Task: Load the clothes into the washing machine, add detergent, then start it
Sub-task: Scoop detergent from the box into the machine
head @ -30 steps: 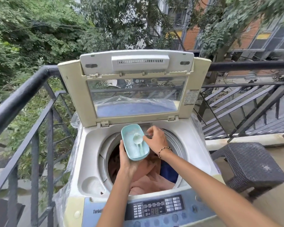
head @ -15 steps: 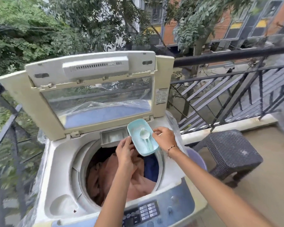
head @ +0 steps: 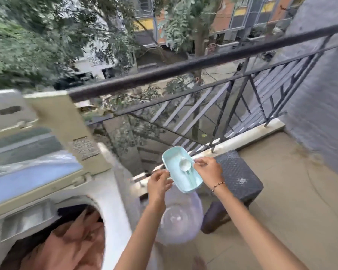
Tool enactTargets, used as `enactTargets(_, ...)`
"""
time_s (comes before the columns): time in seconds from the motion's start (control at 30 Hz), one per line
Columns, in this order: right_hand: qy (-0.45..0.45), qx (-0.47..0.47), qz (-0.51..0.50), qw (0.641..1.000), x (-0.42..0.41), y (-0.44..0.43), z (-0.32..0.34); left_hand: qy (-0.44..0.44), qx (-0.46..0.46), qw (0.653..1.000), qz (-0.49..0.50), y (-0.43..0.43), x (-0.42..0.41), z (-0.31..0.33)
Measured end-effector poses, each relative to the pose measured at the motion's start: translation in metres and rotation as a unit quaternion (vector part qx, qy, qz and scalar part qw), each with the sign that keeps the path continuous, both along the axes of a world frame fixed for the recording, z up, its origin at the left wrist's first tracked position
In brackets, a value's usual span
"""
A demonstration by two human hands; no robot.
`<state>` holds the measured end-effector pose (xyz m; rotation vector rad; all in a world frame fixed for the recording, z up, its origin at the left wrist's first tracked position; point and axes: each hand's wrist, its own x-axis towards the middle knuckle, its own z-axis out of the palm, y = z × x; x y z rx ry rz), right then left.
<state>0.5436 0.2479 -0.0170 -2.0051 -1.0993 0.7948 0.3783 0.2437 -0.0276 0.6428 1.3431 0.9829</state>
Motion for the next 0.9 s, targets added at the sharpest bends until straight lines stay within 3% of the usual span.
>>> enactTargets(0.23,0.045,-0.080,-0.093,0.991,0.153,0.019,-0.068,0.030,-0.094,0.990,-0.105,0.040,0.169,-0.050)
enactTargets(0.37,0.051,-0.124,-0.131,0.982,0.207,0.027,-0.112,0.056,-0.110,0.978,-0.167,0.053,0.224,-0.087)
enactTargets(0.6,0.032,-0.194,-0.159,0.967,0.263,0.047,-0.186,0.049,-0.129,0.958,-0.252,0.065,0.278,-0.164)
enactTargets(0.9,0.001,-0.226,-0.158,0.961,0.295,0.060,-0.276,0.006,-0.127,0.964,-0.234,0.070,0.320,-0.255)
